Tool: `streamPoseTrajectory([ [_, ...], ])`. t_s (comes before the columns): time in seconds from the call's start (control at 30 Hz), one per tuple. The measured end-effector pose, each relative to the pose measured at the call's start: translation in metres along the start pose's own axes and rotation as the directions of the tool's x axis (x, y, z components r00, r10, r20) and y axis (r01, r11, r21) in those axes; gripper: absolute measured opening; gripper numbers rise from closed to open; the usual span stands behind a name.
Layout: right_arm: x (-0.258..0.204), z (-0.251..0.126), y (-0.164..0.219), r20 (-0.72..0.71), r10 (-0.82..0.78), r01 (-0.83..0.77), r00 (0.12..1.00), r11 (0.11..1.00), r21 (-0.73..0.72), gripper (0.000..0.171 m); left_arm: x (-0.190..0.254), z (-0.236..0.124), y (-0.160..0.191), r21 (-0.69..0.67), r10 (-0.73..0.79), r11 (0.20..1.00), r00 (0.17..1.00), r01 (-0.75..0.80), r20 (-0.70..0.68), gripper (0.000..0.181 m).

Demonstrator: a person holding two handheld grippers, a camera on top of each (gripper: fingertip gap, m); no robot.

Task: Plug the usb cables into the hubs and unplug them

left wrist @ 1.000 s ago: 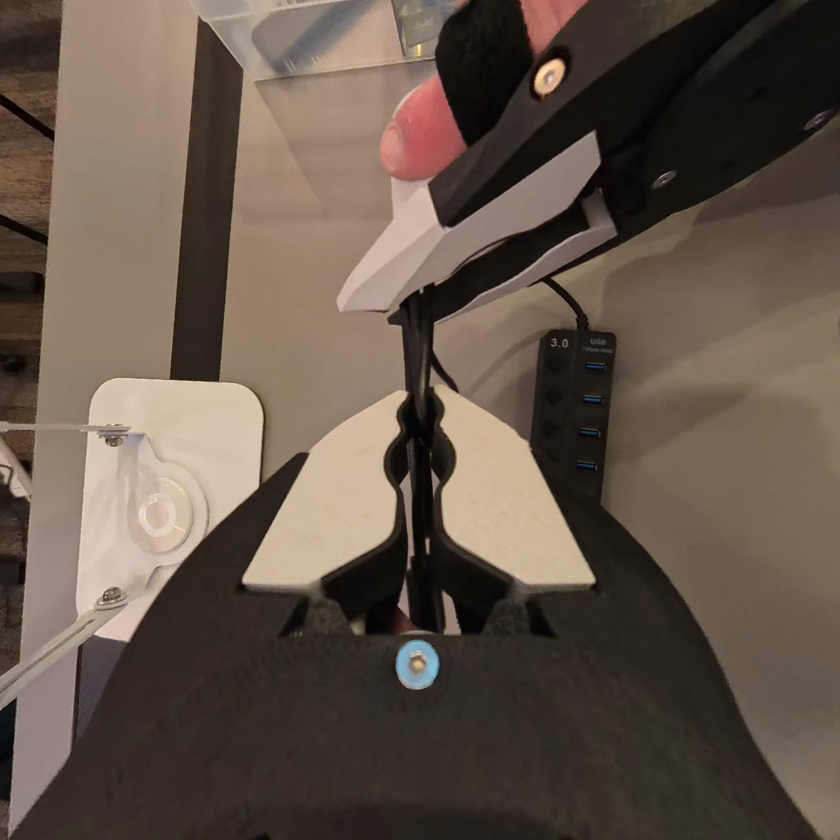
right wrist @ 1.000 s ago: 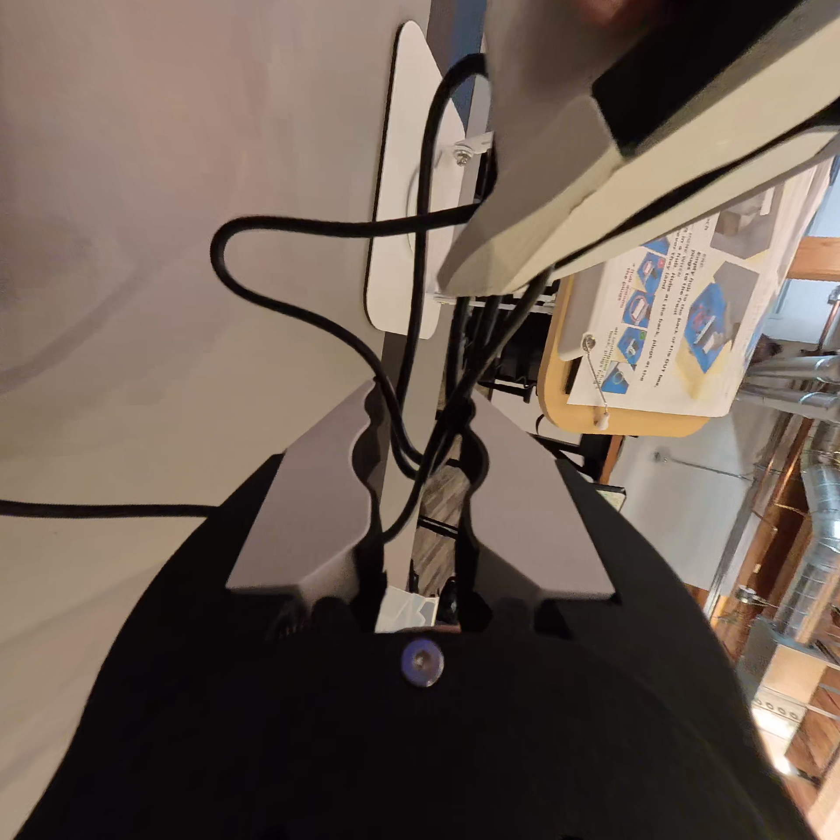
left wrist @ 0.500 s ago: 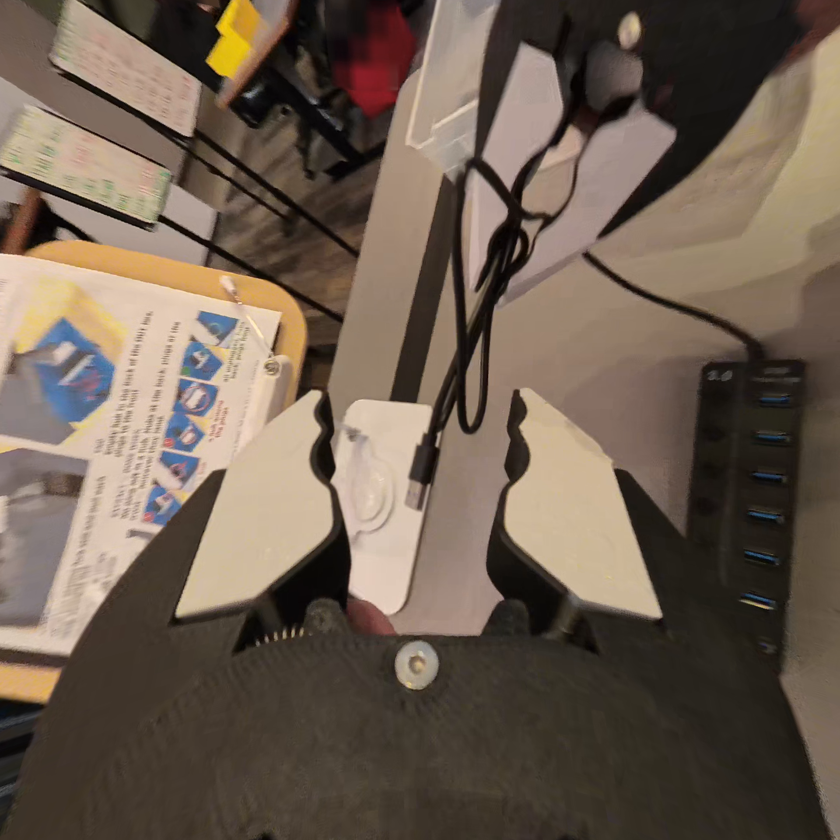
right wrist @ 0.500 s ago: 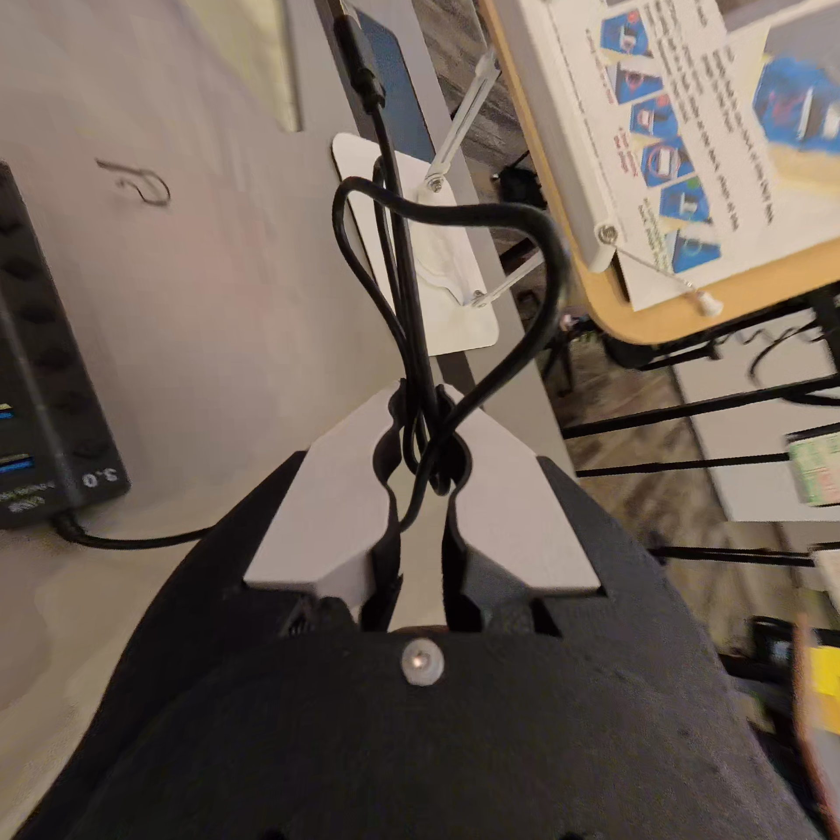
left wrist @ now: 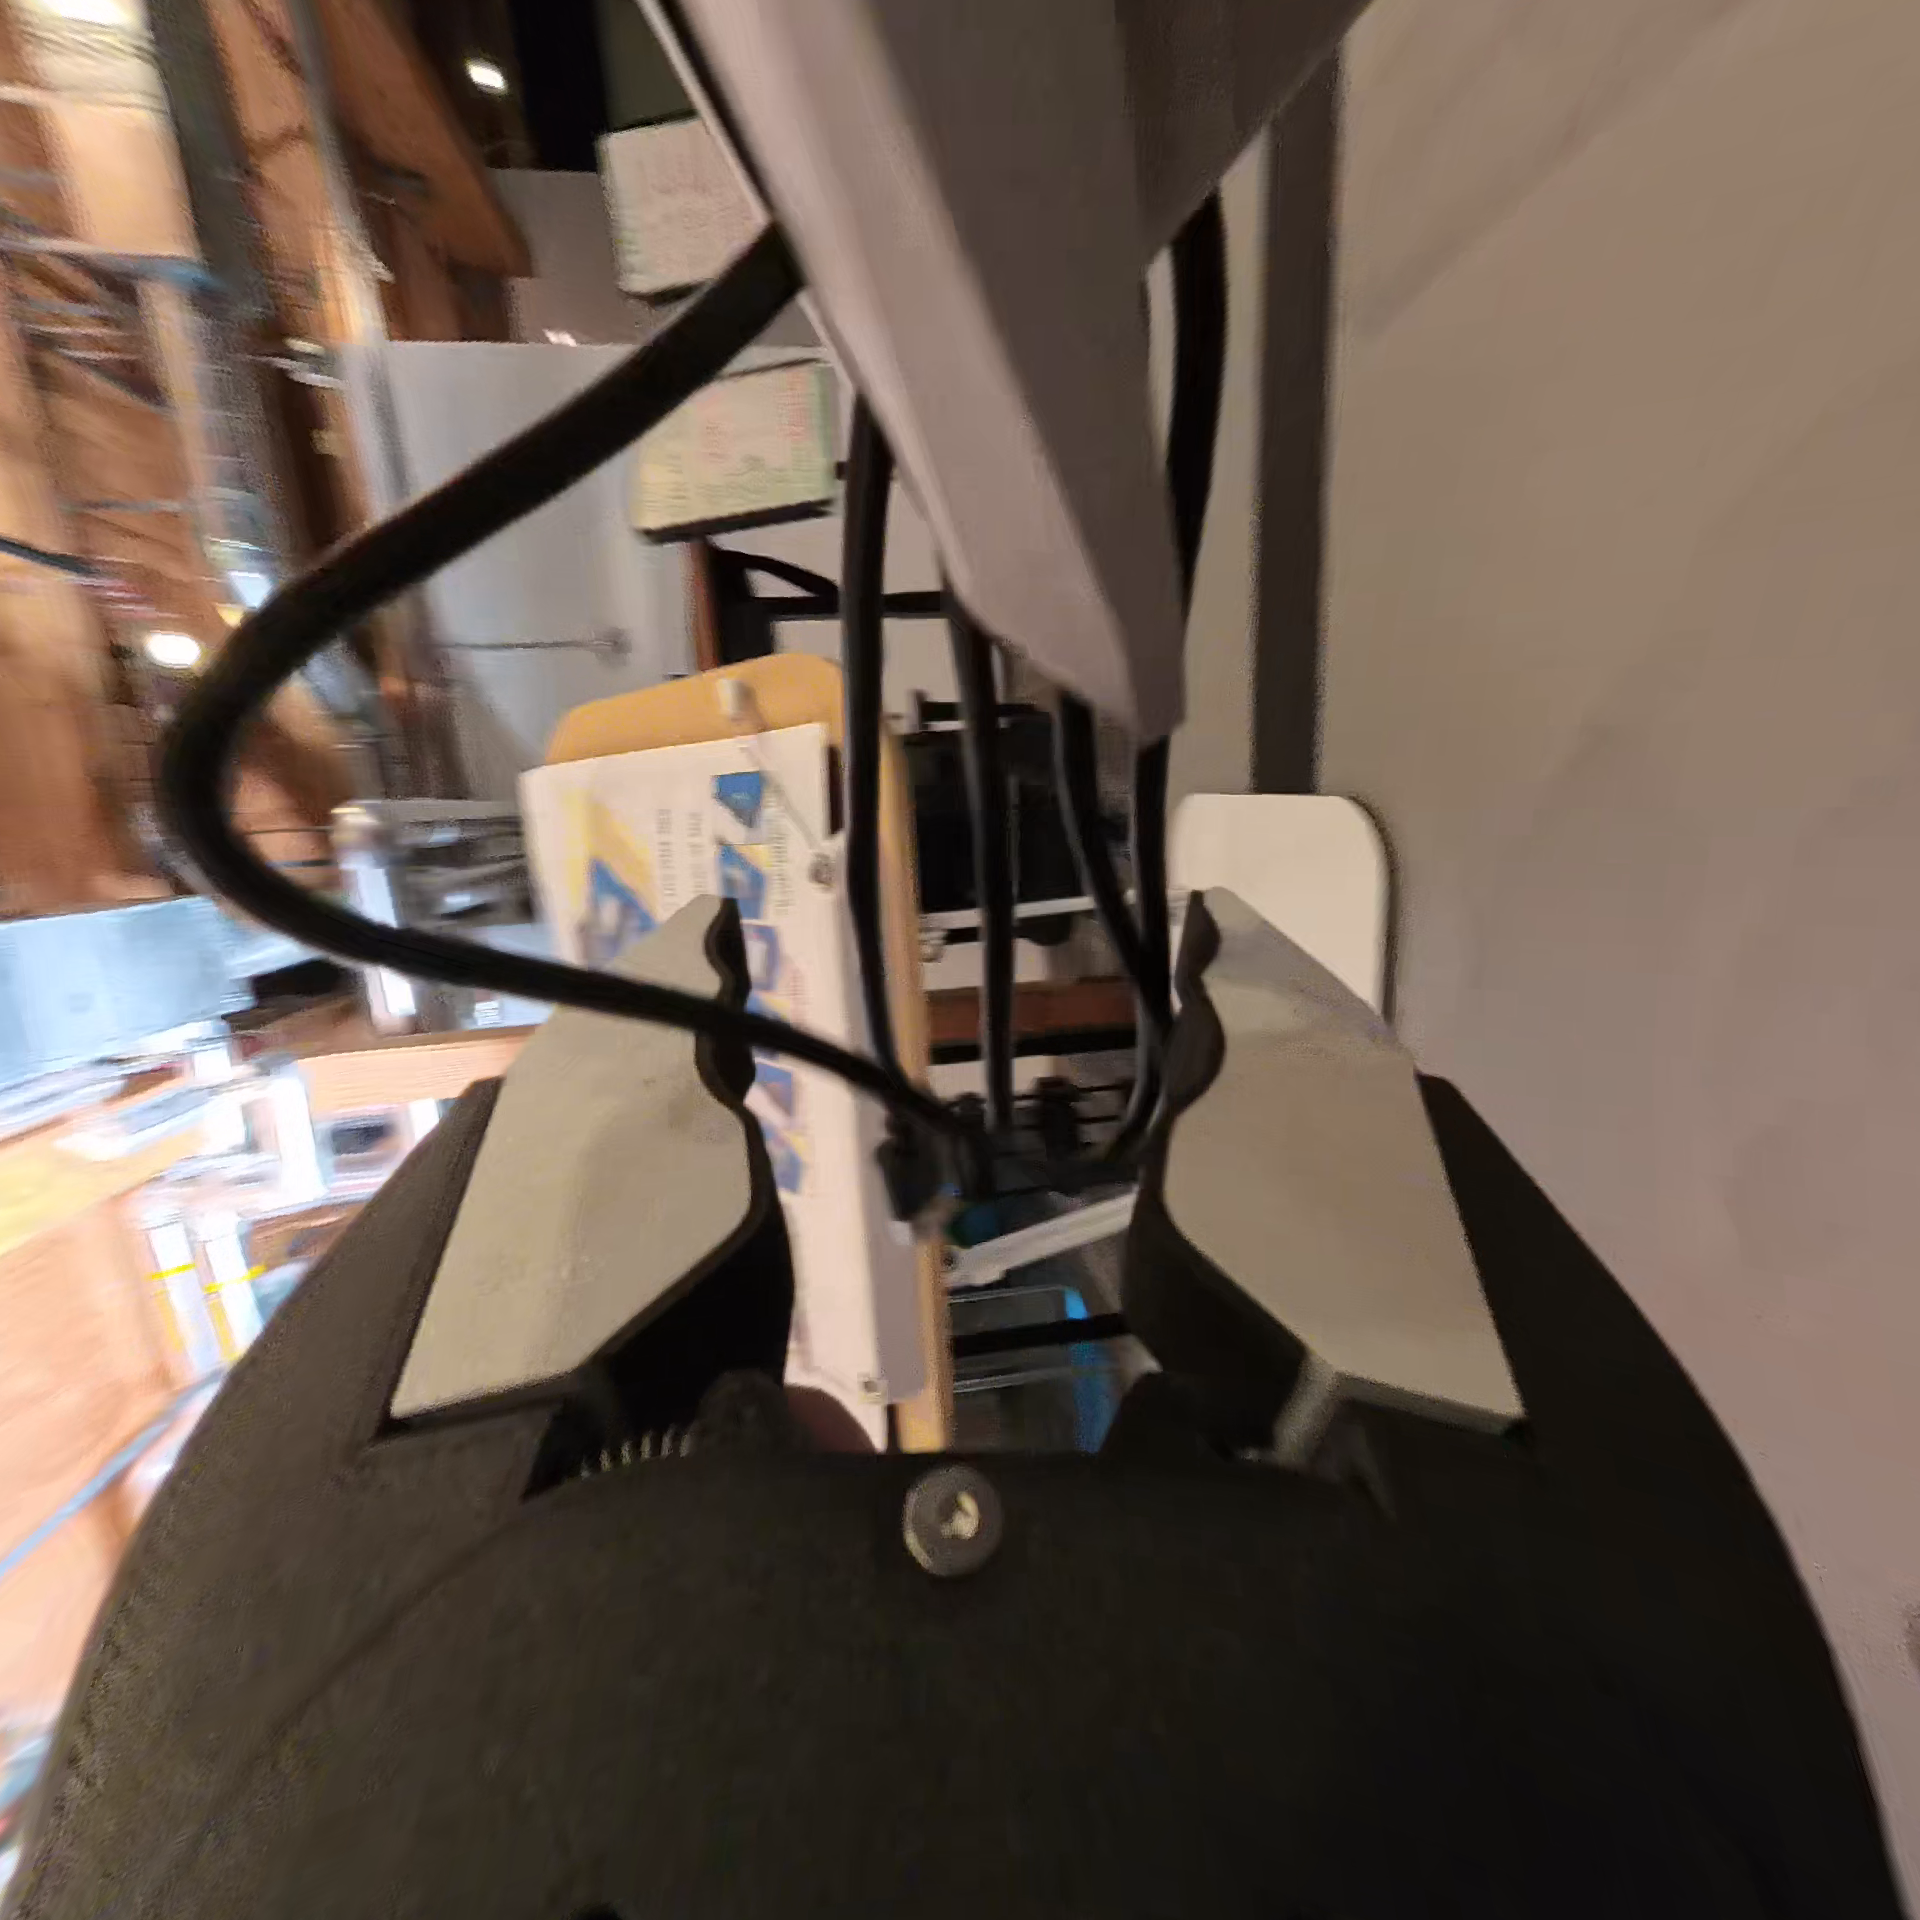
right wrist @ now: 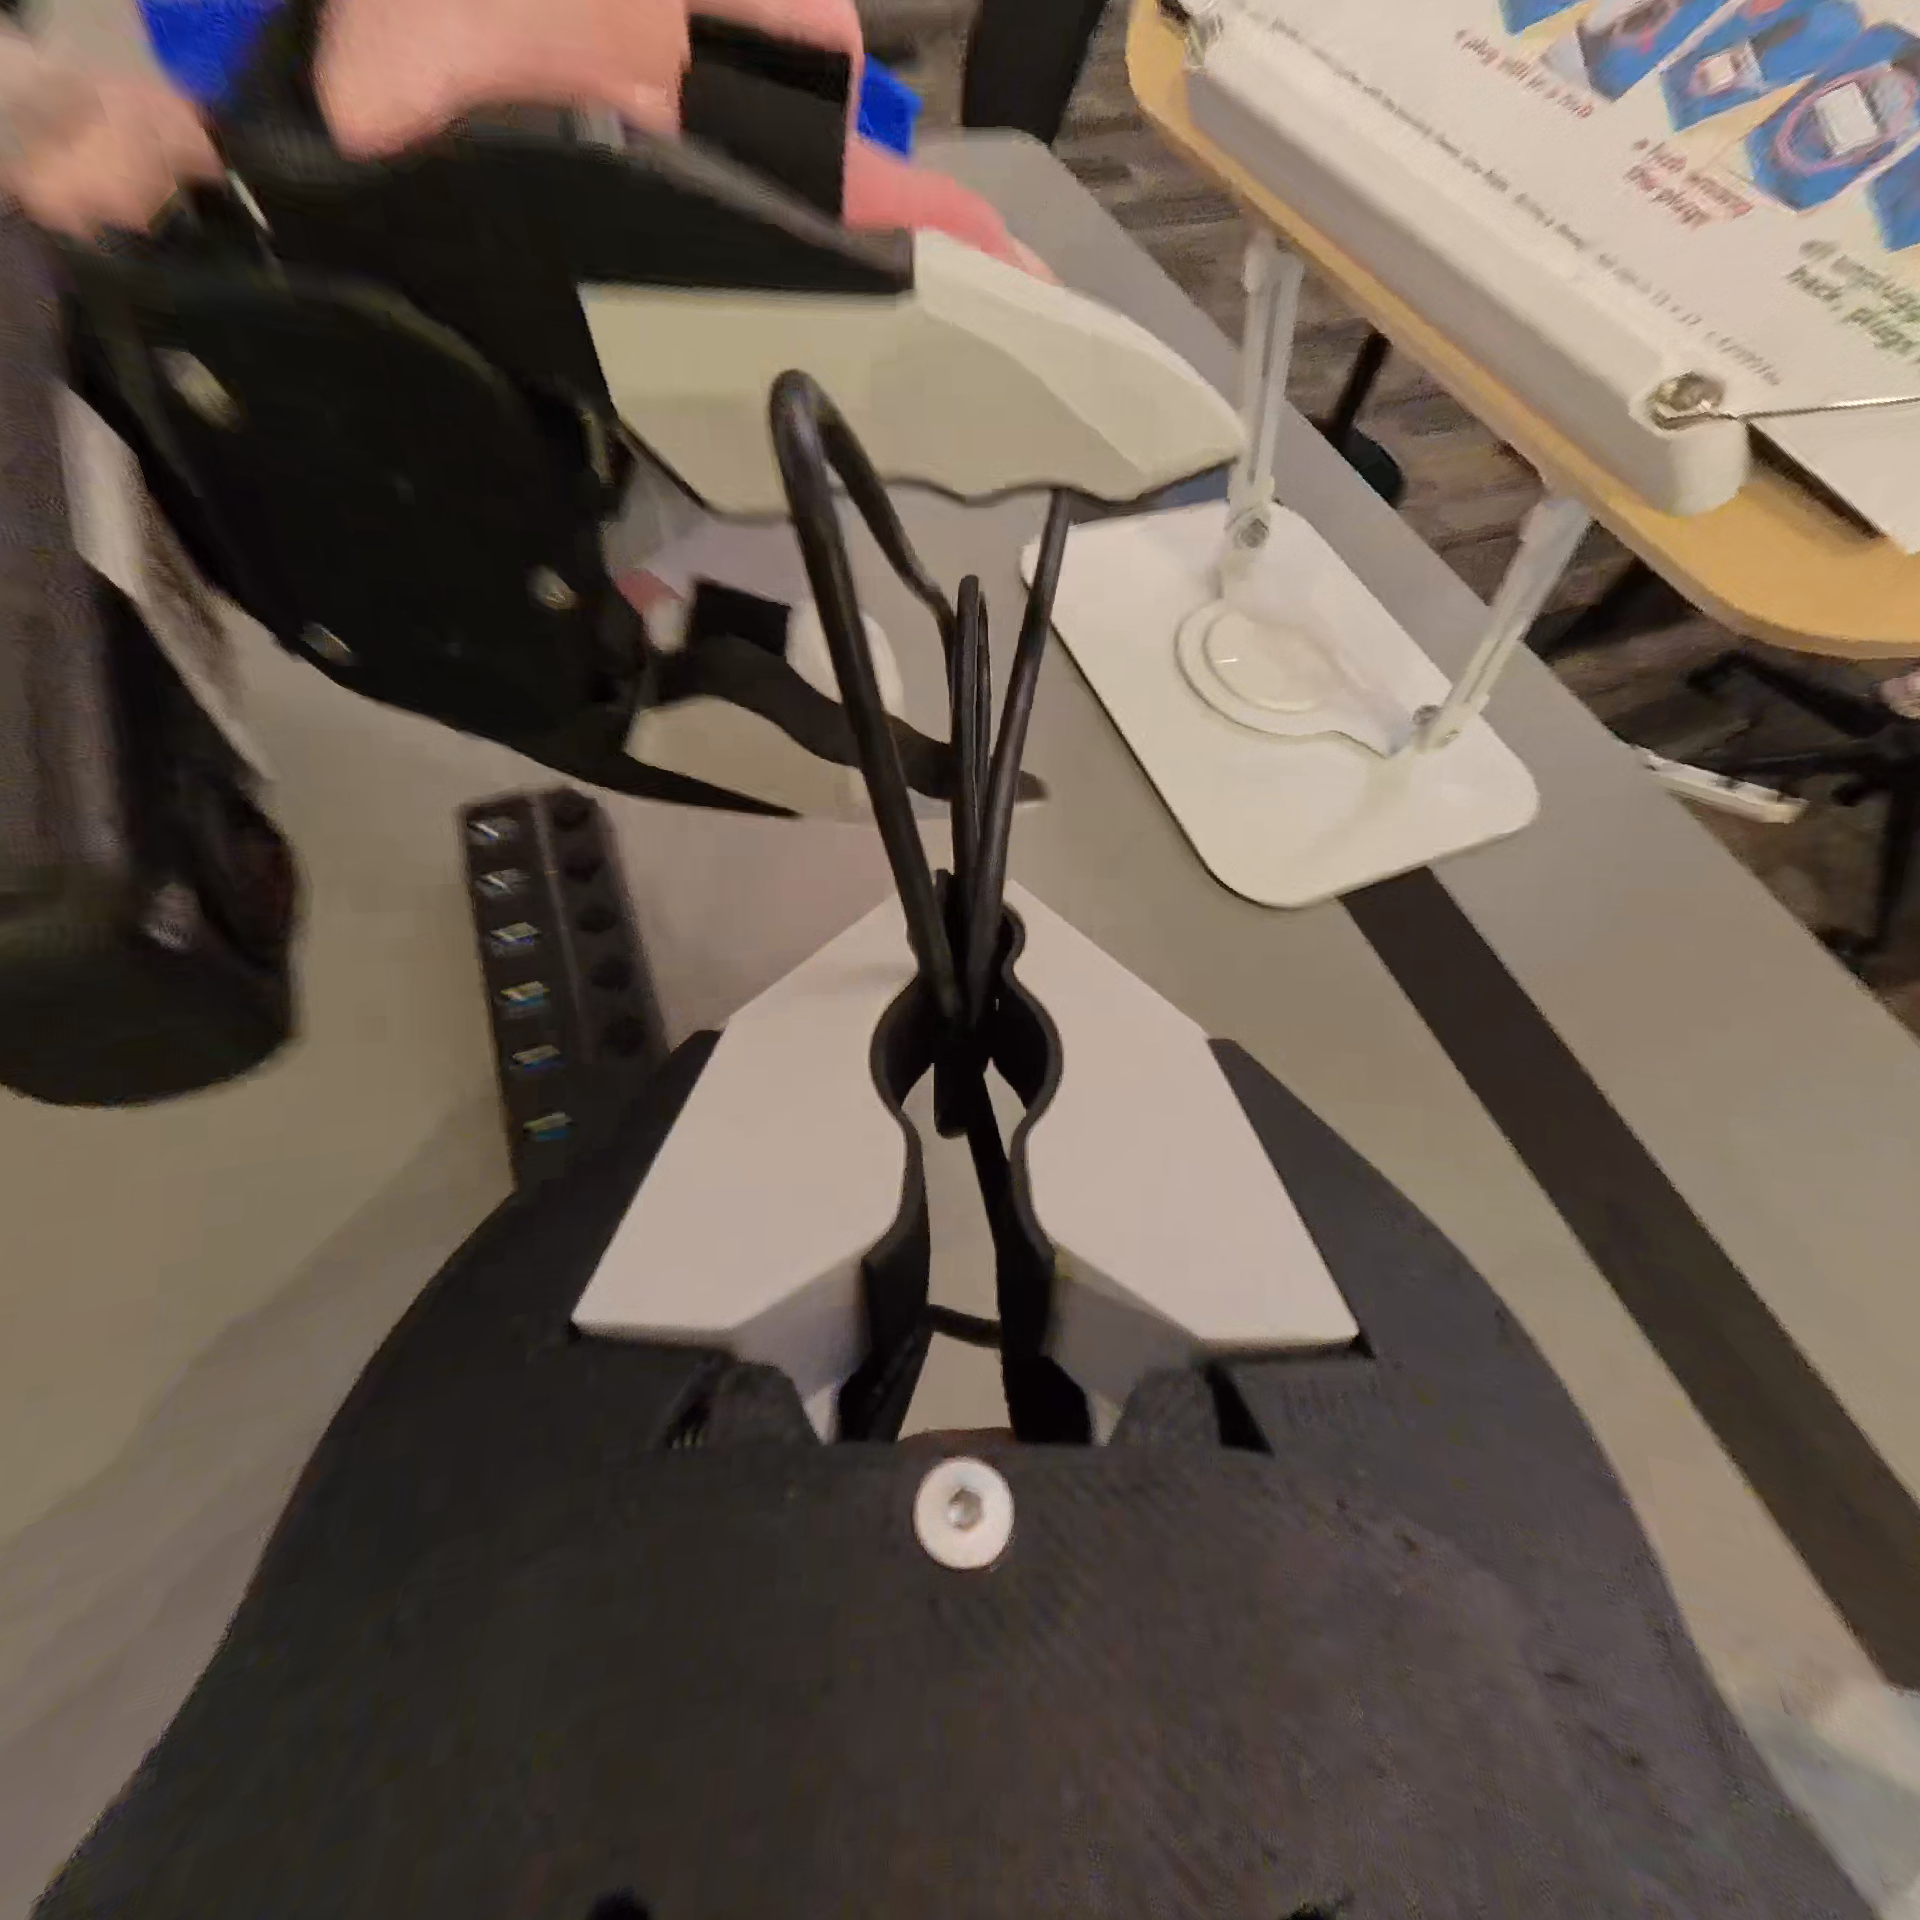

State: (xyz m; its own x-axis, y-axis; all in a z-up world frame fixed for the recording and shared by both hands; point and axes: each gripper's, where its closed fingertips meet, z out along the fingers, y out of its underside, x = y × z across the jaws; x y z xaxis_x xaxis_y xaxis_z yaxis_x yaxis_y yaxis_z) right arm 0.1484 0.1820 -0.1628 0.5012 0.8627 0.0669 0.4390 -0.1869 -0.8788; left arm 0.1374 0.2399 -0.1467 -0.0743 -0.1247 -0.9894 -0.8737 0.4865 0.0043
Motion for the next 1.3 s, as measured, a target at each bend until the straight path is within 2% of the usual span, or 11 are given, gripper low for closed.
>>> streamPoseTrajectory([
  [0.1,-0.006,0.001,-0.003,0.063,0.078,-0.080,0.995,0.997,0.025,0.000,-0.005,0.001,-0.005,-0.003,0.038,0.999,0.995,-0.038,0.089,0.077],
  [0.27,-0.009,-0.002,-0.006,0.129,0.169,-0.177,0.977,0.983,0.055,0.000,-0.001,0.002,-0.011,0.016,0.124,0.992,0.986,-0.127,0.113,0.035],
  [0.47,-0.008,-0.005,-0.002,0.125,0.126,-0.131,0.984,0.991,0.029,0.002,0.006,0.001,-0.014,0.027,0.162,0.986,0.983,-0.165,0.083,0.009],
  [0.5,-0.004,-0.005,0.001,0.081,0.097,-0.097,0.992,0.995,0.007,0.006,0.006,0.002,-0.013,0.014,0.160,0.987,0.985,-0.162,0.068,0.008],
  [0.63,0.013,-0.015,-0.003,-0.099,-0.075,0.070,0.992,0.996,-0.051,0.068,0.017,0.006,-0.005,-0.029,0.130,0.991,0.988,-0.133,-0.082,0.007],
  [0.7,0.014,-0.026,-0.010,-0.174,-0.256,0.246,0.951,0.966,-0.077,0.072,0.021,0.007,-0.004,-0.034,0.089,0.995,0.983,-0.096,-0.163,0.006],
  [0.8,0.017,-0.039,-0.012,-0.269,-0.533,0.480,0.802,0.843,-0.242,0.075,0.027,0.007,0.001,-0.064,0.024,0.997,0.958,-0.044,-0.287,0.006],
  [0.9,0.003,-0.032,-0.019,-0.275,-0.661,0.614,0.698,0.751,-0.243,0.076,0.041,0.003,0.000,-0.090,-0.090,0.995,0.868,0.053,-0.487,0.005],
  [1.07,0.016,-0.005,-0.005,-0.296,-0.774,0.686,0.560,0.633,-0.358,0.080,0.058,-0.014,-0.005,-0.145,-0.216,0.976,0.610,0.165,-0.762,0.006],
  [1.13,0.026,0.001,-0.002,-0.328,-0.806,0.695,0.492,0.591,-0.409,0.081,0.061,-0.024,-0.008,-0.153,-0.227,0.971,0.507,0.185,-0.832,0.006],
  [1.3,0.037,0.001,-0.006,-0.394,-0.850,0.727,0.349,0.511,-0.459,0.067,0.061,-0.040,-0.010,-0.193,-0.257,0.958,0.332,0.214,-0.908,0.004],
])
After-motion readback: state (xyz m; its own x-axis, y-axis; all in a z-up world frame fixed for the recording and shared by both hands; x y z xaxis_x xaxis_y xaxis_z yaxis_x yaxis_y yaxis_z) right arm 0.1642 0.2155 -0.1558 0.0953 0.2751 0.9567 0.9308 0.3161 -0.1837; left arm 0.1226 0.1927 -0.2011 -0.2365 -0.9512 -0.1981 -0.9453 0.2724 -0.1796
